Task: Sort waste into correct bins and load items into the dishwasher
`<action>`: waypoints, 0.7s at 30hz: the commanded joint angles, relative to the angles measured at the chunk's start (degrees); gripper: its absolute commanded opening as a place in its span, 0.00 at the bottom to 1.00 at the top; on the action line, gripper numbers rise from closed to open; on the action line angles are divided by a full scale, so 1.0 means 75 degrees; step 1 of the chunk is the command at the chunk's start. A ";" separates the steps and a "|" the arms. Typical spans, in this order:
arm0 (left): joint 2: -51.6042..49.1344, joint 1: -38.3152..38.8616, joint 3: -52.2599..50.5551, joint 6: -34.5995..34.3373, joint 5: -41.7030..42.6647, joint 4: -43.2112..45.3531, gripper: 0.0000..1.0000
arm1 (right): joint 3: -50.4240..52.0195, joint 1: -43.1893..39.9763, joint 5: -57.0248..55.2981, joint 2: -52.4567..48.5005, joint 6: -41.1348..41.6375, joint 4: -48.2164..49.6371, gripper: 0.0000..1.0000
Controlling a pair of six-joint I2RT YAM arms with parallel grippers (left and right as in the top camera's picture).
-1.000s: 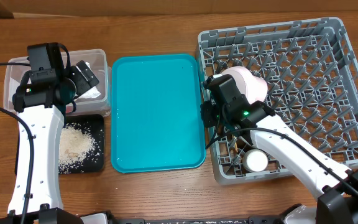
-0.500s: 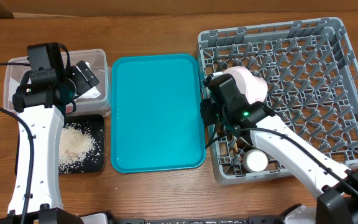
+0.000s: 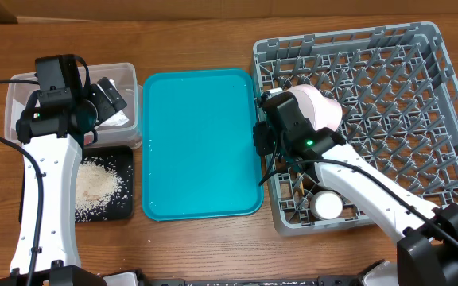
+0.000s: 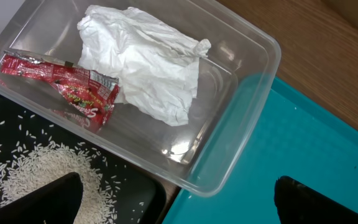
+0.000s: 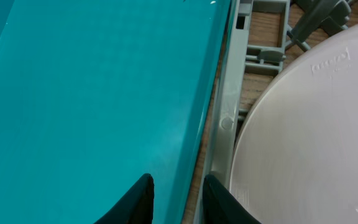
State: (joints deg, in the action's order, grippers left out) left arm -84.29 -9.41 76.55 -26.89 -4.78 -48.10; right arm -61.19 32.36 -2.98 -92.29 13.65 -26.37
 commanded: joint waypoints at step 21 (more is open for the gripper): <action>0.0023 0.0006 0.0163 -0.0073 -0.0015 0.0012 1.00 | 0.0157 0.0020 -0.0650 -0.0385 0.0064 -0.0038 0.18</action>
State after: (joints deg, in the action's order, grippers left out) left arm -84.29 -9.41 76.55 -26.89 -4.75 -48.10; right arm -60.18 32.42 -7.14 -95.22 13.69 -27.35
